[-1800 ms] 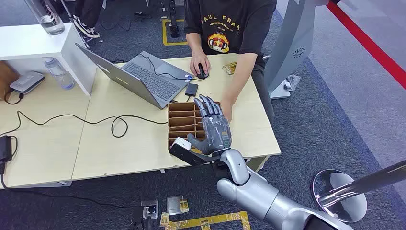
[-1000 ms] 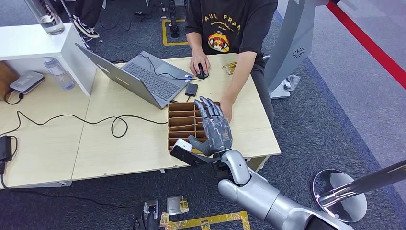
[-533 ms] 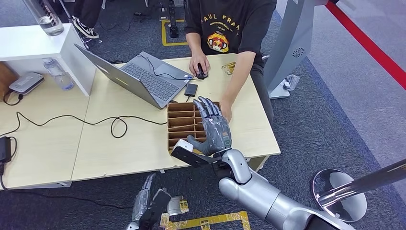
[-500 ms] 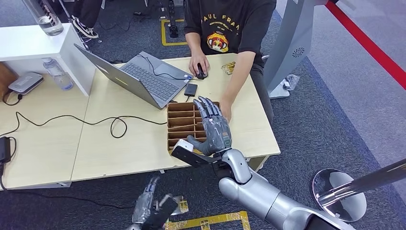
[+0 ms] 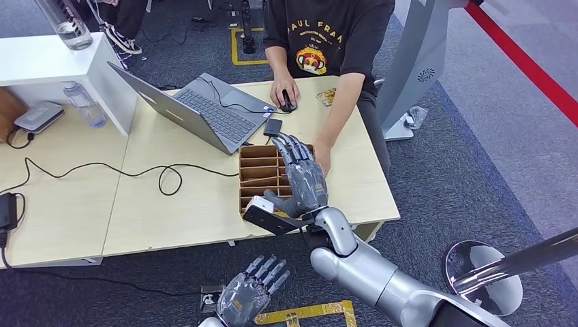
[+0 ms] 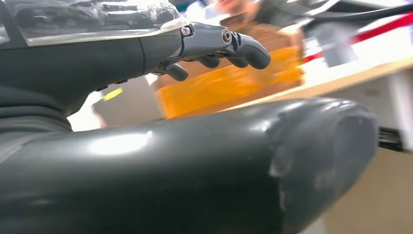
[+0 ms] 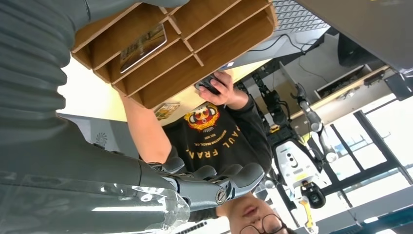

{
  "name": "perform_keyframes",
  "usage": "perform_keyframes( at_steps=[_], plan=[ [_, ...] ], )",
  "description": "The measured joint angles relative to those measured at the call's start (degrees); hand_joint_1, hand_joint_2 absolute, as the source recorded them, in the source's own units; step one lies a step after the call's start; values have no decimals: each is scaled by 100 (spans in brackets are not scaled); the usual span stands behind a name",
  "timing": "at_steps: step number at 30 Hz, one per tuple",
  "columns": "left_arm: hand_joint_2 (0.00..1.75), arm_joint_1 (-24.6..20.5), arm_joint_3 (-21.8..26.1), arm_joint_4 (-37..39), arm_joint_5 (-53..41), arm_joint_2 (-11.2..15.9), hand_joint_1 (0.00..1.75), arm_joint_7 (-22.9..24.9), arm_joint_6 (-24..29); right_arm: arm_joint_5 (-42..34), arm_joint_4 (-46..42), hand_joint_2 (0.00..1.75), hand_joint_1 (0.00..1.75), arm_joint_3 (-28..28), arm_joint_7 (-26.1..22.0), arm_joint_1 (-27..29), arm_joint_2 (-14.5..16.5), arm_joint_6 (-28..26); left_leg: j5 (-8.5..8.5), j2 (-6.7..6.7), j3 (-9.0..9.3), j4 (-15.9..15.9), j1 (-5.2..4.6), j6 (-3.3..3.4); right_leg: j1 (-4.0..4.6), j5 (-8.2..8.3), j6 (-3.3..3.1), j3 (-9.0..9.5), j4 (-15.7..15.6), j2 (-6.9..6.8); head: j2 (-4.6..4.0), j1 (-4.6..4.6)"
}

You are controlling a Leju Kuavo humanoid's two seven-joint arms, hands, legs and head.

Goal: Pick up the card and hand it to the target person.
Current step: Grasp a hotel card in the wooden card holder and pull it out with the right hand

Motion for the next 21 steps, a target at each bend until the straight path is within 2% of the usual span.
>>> perform_keyframes(
  at_steps=[4,9,21],
  plan=[
    [0,-217,-593,-50,-8,62,0,127,-64,-5,42,175,5,-1,-48,-33,60,-2,-1,0,0,0,0,0,0,0,0,-1,0,0,0,-1],
    [0,-278,-1120,-93,-8,136,0,349,-120,4,84,175,5,-4,-45,-50,108,-6,-1,0,-1,0,0,0,0,-1,-1,-2,0,0,0,-2],
    [0,-133,-1532,-219,-8,249,0,778,-216,230,83,175,4,-49,162,-21,110,95,-1,0,0,0,0,0,0,-1,0,-1,0,0,0,-1]
  ],
)
